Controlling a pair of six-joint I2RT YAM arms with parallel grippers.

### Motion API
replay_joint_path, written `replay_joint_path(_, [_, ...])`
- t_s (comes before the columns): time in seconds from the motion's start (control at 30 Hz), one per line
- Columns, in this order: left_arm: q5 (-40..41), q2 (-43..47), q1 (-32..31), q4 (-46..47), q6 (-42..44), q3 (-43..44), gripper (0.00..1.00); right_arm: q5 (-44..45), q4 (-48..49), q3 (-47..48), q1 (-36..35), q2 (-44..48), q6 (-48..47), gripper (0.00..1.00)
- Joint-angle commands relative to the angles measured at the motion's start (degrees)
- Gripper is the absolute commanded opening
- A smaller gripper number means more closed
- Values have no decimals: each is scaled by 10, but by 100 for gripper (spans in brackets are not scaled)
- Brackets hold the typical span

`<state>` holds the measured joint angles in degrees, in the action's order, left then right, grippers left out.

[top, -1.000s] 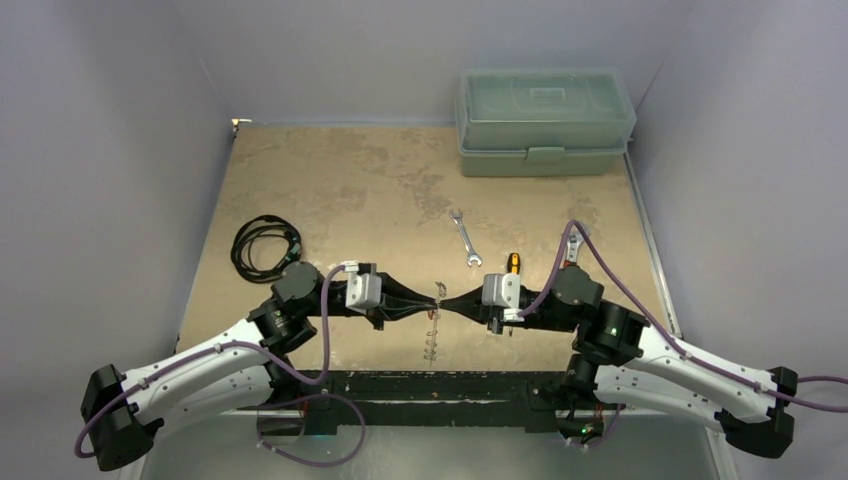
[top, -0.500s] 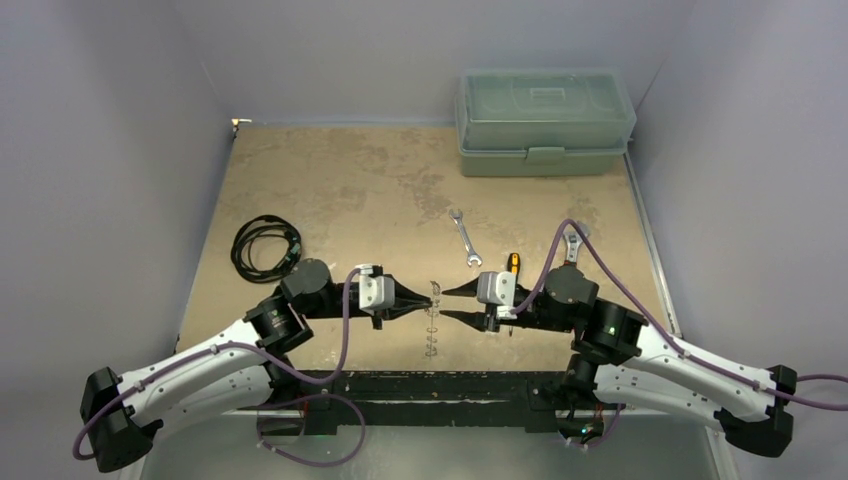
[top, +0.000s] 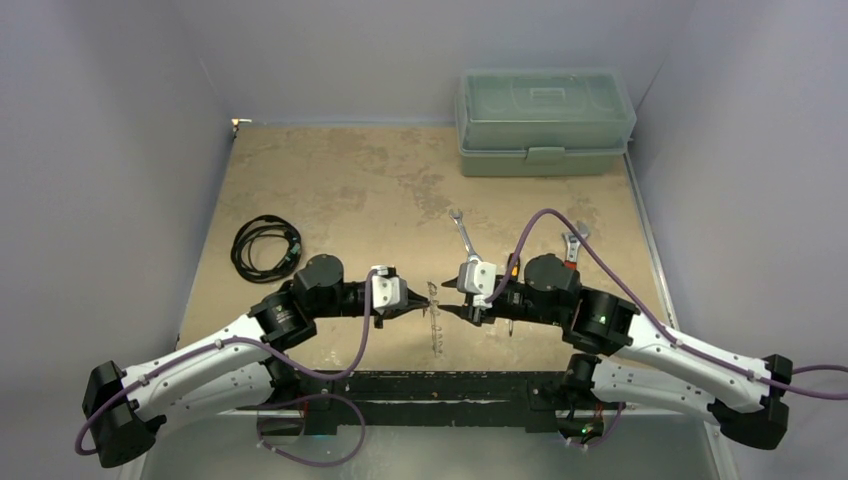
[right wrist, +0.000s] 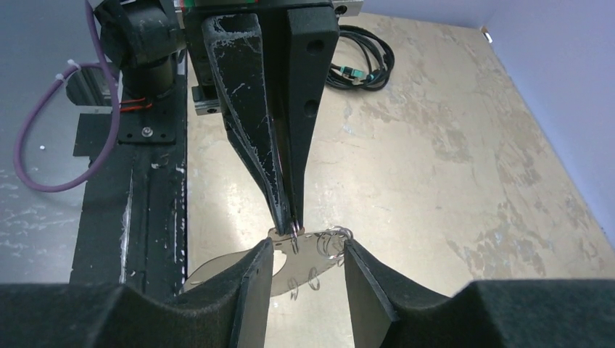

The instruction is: Put the keys on the keyring

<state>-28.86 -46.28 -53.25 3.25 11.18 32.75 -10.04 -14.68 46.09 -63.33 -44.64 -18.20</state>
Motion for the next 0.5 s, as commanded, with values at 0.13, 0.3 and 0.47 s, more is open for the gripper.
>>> replay_joint_path(0.13, [11,4,2,3,1,32,0,-17,6,30,0,-28,-5,44])
replay_joint_path(0.3, [16,-1,2,-7,0,38,0,-33,20,24,-1,-40,-3,43])
replay_joint_path(0.47, [11,-6,2,-13,-3,39,0,-33,25,25,0,-56,-7,42])
